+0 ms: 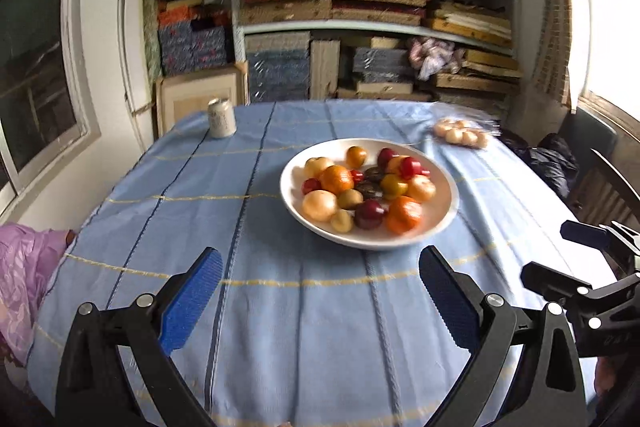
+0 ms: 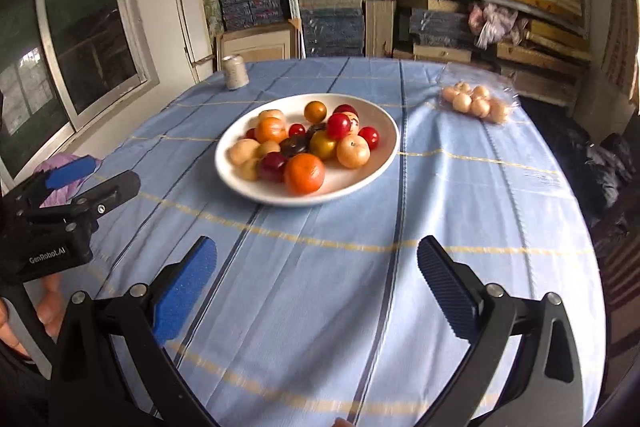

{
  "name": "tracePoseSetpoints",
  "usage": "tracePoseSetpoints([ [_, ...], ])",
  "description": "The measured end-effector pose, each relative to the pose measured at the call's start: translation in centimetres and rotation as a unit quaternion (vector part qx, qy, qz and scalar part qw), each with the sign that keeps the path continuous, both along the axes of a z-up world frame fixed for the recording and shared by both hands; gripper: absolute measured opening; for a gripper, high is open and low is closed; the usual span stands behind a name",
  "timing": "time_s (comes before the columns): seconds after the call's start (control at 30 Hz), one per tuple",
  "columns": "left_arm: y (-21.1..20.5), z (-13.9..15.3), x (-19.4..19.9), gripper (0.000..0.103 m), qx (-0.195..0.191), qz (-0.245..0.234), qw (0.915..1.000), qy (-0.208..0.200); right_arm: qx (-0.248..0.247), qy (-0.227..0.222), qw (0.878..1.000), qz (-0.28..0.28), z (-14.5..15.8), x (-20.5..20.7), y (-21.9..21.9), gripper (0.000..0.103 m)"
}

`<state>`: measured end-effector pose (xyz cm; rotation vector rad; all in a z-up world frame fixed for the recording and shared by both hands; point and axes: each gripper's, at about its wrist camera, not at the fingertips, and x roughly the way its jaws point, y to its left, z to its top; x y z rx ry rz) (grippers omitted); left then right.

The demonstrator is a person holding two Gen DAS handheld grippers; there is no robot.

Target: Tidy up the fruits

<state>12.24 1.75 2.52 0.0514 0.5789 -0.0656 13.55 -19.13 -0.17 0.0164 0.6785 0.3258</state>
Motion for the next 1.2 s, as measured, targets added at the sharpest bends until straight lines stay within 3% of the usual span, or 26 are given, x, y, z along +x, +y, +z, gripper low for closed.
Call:
tracePoseSetpoints([
  [0.23,-2.3,1.0,-8.7,0.099,0.005,-0.032,0.9993,-0.017,0.002,-0.019,1.000,-0.019,0.4,-8.9,-1.0,0.098],
  [0.5,-3.6,0.1,-14.6,0.099,0.011,-0.041,0.9989,-0.019,-0.007,-0.035,0.998,-0.043,-0.5,-15.7,-2.0,0.098],
  [1.2,-2.7,1.0,-17.2,0.099,-0.006,-0.003,0.9995,-0.032,-0.011,-0.063,0.997,-0.041,0.8,-19.7,-1.3,0.098],
])
